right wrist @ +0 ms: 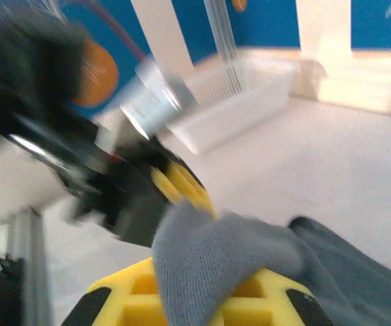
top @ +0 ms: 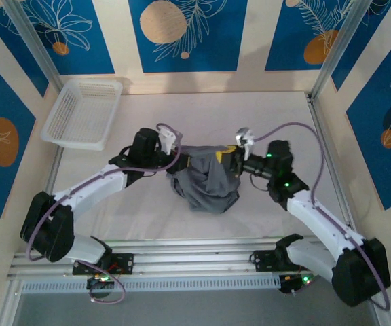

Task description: Fold the inside-out t-shirt

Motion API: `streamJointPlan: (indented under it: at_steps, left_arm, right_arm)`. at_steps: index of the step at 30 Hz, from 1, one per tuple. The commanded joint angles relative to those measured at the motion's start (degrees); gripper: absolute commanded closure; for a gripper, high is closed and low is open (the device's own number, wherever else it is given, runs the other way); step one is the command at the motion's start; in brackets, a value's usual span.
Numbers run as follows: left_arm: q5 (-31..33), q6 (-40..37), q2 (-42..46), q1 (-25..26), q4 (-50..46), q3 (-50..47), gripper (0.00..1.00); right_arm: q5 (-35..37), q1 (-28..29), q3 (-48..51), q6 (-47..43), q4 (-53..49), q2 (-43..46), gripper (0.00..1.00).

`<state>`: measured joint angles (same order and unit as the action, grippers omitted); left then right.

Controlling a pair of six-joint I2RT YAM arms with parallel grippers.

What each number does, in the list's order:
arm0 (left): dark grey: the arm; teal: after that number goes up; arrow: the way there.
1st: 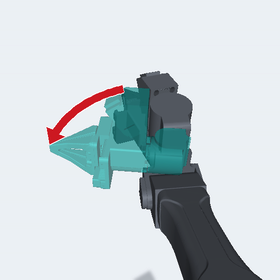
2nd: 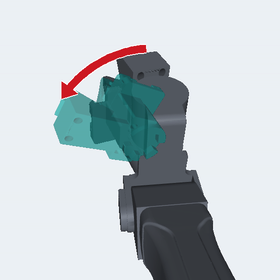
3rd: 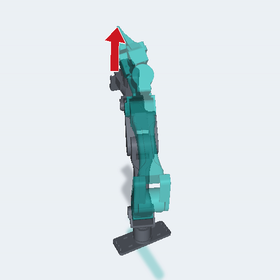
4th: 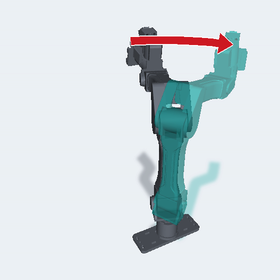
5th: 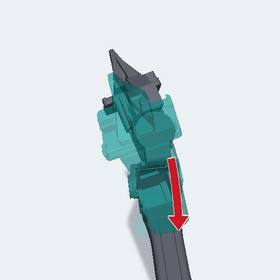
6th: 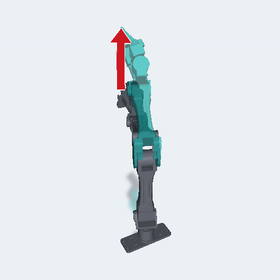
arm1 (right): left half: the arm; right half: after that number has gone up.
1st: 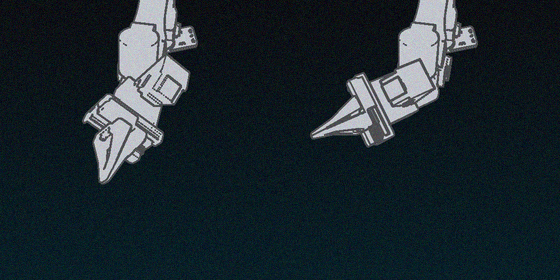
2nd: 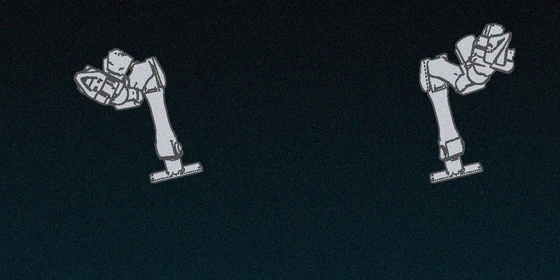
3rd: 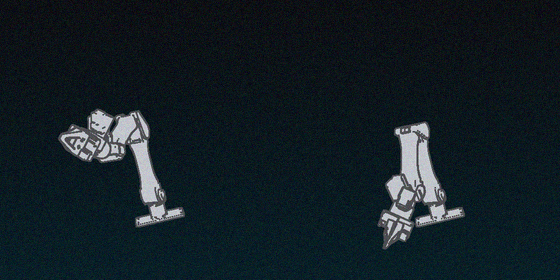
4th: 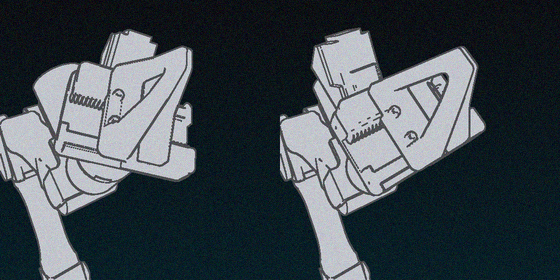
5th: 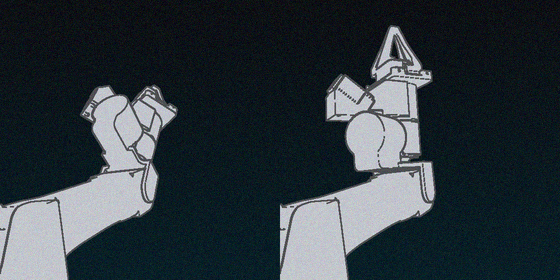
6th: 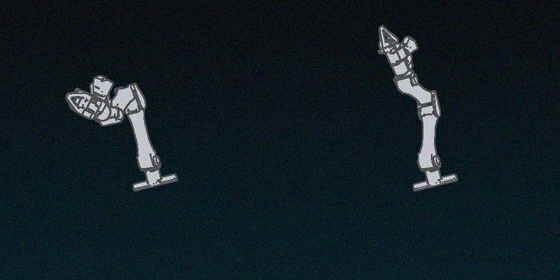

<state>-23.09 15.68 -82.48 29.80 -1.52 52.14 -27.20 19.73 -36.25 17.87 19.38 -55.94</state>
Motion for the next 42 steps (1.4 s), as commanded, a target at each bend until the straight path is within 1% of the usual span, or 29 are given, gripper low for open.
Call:
streamJointPlan:
  at_steps: [1,3,6,10,11,12,14,16,17,19,22,24,26,30,31,32,33,34,35,36,37,39,40,41,42]
  left_arm:
    - [-5.7,-3.25,-6.83,-4.18,4.35,-4.16,0.59]
    - [-7.56,-2.35,-7.86,-4.05,6.87,-5.27,0.51]
    - [-5.03,-1.71,-4.47,-4.02,7.06,-6.97,0.4]
    - [-1.66,-1.62,7.72,-3.37,3.56,-8.13,0.29]
    - [-0.02,-2.76,11.25,-1.91,1.87,-7.67,0.25]
    - [2.38,-4.36,13.69,0.12,0.15,-6.92,0.24]
    - [7.4,-8.57,16.91,6.11,-3.48,-4.42,0.23]
    - [9.37,-11.25,16.32,10.83,-5.42,-1.52,0.23]
    - [9.54,-11.96,15.02,12.41,-6.06,-0.11,0.23]
    - [10.74,-12.17,11.92,13.74,-5.78,2.12,0.23]
    - [11.38,-12.01,7.31,13.88,-2.97,4.06,0.23]
    - [9.3,-13.35,3.87,13.87,-2.87,6.26,0.23]
    - [6.5,-15.32,-0.16,13.78,-5.31,9.56,0.25]
    - [6.42,-15.22,-2.94,13.32,-3.32,10.53,0.25]
    - [6.5,-14.55,-3.22,12.91,-2.49,10.59,0.27]
    - [6.21,-13.6,-3.45,12.47,-1.89,10.83,0.36]
    - [5.2,-12.72,-3.33,12.03,-1.37,11.08,0.5]
    - [3.77,-11.26,-3.01,11.58,-0.57,11.29,0.82]
    - [2.26,-8.77,-2.27,10.9,0.33,11.45,1.0]
    - [-0.03,-5.76,-1.49,9.91,1.21,11.56,1.0]
    - [-3.97,-1.28,-0.72,8.37,2.95,11.5,1.0]
    - [-15.13,8.35,-1.17,4.54,6.93,11.68,1.0]
    - [-19.13,12.83,-1.85,3.06,8.25,11.93,1.0]
    - [-21.18,15.91,-2.44,2.16,8.55,12.06,1.0]
    - [-22.36,17.04,-2.75,1.84,8.41,12.18,1.0]
  right_arm:
    - [-17.84,-4.09,-0.93,17.69,6.42,2.57,1.0]
    - [-18.34,-5.37,-1.66,20.19,5.97,2.05,1.0]
    - [-17.14,-6.17,-2.96,21.64,3.41,-0.02,1.0]
    - [-15.92,-6.39,-3.54,20.91,0.72,-2.51,1.0]
    - [-15.47,-6.53,-3.8,20.72,-0.49,-2.89,1.0]
    - [-15.19,-6.54,-4.01,20.55,-1.28,-3.17,1.0]
    - [-15.18,-6.39,-4.06,20.86,-1.31,-3.72,1.0]
    - [-15.64,-6.16,-4.29,20.98,-1.11,-4.08,1.0]
    - [-15.82,-5.89,-4.48,20.83,-1.19,-4.16,1.0]
    - [-16.32,-5.16,-5.12,20.25,-1.91,-4.22,1.0]
    - [-17.16,-3.67,-6.56,18.94,-4.1,-4.18,1.0]
    - [-17.28,-2.77,-7.44,17.97,-5.78,-4.09,1.0]
    - [-16.85,-2.34,-7.87,17.55,-6.83,-3.91,1.0]
    - [-17.01,-2.0,-8.09,17.91,-7.34,-4.33,1.0]
    - [-17.02,-1.81,-8.15,17.84,-7.76,-4.48,1.0]
    - [-17.01,-1.67,-8.37,17.66,-8.35,-4.7,1.0]
    - [-16.83,-1.7,-8.37,17.49,-8.85,-4.79,1.0]
    - [-15.8,-1.86,-8.24,17.24,-9.77,-4.83,1.0]
    - [-13.77,-2.39,-8.22,16.78,-11.58,-4.92,1.0]
    - [-11.21,-3.26,-8.06,16.36,-13.57,-5.19,1.0]
    - [-8.3,-4.88,-7.48,15.04,-15.76,-5.95,0.97]
    - [-2.15,-8.65,-5.11,11.23,-18.35,-9.72,0.96]
    - [0.35,-10.88,-3.92,10.42,-18.94,-13.16,0.97]
    - [-0.2,-12.58,-3.97,9.52,-19.64,-16.75,0.95]
    - [-2.67,-13.46,-4.52,8.96,-20.26,-19.59,0.9]
